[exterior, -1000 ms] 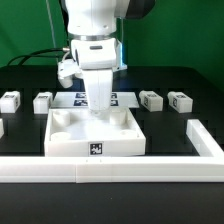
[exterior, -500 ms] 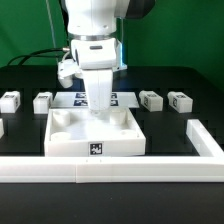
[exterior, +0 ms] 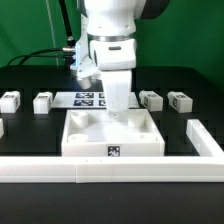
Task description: Assemble square table
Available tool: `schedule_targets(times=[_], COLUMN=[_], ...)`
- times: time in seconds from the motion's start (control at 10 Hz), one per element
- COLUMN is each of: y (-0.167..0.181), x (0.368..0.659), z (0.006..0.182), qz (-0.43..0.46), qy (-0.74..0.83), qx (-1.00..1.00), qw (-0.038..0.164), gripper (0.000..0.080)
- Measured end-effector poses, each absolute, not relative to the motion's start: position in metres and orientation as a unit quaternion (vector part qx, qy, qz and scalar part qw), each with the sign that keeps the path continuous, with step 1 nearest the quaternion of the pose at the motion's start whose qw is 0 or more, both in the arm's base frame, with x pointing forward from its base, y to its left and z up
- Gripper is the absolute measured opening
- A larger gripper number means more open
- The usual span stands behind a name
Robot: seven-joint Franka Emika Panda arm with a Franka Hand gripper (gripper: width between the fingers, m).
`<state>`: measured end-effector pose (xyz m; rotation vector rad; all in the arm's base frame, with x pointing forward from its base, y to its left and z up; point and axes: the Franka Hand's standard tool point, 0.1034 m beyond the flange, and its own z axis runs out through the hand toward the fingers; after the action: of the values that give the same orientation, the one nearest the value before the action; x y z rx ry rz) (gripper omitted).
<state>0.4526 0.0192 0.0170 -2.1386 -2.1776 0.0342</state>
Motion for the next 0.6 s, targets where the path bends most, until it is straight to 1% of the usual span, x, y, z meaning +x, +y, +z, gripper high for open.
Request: schedule_targets(times=[0.3,0.6], y=[0.043,0.069], x=[0.464,0.482], z=[0.017,0.018], qz=[0.006,-0.003], qy=[-0.694,-0.694], qx=[-0.719,-0.719], qw=[0.043,0.04], gripper=[0.0058,0.0058])
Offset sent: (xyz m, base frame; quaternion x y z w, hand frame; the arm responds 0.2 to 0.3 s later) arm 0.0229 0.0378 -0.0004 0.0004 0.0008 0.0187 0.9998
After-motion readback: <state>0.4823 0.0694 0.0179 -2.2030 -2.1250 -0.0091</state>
